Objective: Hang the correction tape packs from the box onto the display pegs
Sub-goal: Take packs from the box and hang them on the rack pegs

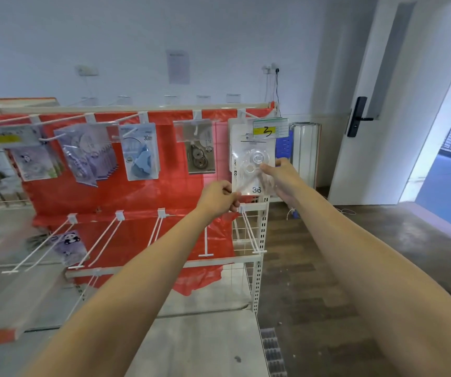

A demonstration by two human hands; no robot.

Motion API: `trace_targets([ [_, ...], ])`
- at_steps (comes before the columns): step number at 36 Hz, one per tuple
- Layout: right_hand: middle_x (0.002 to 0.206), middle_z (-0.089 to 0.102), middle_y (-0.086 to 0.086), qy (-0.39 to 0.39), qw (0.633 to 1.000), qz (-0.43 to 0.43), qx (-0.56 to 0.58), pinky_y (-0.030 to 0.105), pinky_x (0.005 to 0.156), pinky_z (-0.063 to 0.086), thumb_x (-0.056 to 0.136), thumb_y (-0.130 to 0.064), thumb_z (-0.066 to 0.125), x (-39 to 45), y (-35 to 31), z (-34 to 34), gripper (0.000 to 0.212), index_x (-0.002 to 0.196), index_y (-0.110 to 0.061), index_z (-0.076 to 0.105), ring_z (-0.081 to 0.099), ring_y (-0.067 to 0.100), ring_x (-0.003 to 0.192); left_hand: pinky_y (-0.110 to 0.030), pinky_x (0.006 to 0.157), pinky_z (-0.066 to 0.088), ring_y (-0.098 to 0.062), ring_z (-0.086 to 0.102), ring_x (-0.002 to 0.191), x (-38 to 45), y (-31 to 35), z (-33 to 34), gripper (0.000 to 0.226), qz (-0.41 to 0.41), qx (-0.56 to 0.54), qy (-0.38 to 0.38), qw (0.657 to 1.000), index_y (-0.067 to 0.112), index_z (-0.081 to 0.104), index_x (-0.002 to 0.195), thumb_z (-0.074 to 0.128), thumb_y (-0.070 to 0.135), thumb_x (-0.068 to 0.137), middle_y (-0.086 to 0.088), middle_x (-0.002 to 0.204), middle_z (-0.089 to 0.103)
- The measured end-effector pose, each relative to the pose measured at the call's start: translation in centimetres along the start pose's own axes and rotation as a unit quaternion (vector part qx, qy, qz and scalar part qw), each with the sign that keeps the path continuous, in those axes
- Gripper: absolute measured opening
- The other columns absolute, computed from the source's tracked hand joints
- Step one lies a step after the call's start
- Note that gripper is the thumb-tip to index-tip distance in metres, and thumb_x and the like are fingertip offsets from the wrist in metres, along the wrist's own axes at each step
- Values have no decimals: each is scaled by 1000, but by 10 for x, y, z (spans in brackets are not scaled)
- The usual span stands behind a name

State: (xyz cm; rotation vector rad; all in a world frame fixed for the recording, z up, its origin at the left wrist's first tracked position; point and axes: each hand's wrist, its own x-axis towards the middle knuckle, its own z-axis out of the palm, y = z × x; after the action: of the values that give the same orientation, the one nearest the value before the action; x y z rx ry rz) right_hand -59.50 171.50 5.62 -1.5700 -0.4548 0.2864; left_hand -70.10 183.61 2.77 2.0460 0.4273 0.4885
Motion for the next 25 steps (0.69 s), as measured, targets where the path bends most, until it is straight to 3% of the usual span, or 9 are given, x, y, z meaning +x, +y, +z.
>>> trace_targets([
  [3,113,45,4,5,1000,-1,-8,31,82,40,98,-19,54,4,2,-2,37,129,-6,38,46,14,99,-29,61,54,-13,59,53,5,-1,3,26,2,24,1,1000,11,46,70,59,9,93,-5,65,63],
  [8,123,52,9,-3,1000,11,4,41,96,47,96,-17,56,9,9,-2,29,119,-11,41,52,22,112,-27,58,53,-12,59,52,8,-4,6,29,-1,58,-3,998,11,44,69,58,7,94,-4,65,62],
  [10,124,52,10,-7,1000,18,8,46,101,46,95,-16,57,10,12,-2,27,116,-13,41,53,24,115,-33,61,55,-13,59,52,9,-6,8,27,-7,54,-9,998,9,44,71,55,4,95,-5,65,62],
  [13,124,53,10,-14,1000,21,1,52,102,45,94,-18,60,11,15,-3,28,115,-14,41,53,27,117,-37,67,56,-14,59,53,10,-8,9,22,-12,56,-13,998,6,47,75,53,3,96,-5,65,62],
  [19,122,54,7,-33,999,17,8,52,100,46,94,-17,59,7,13,-4,33,121,-12,41,54,27,117,-27,61,55,-10,61,54,10,-9,8,24,-3,83,-10,996,9,51,72,52,3,95,-1,65,65],
  [25,123,55,11,-53,998,8,13,54,100,45,95,-14,57,3,16,-2,15,96,-21,44,54,29,118,-27,63,57,-9,63,51,6,-15,4,18,-3,95,-5,995,6,55,75,54,3,93,-4,65,66],
])
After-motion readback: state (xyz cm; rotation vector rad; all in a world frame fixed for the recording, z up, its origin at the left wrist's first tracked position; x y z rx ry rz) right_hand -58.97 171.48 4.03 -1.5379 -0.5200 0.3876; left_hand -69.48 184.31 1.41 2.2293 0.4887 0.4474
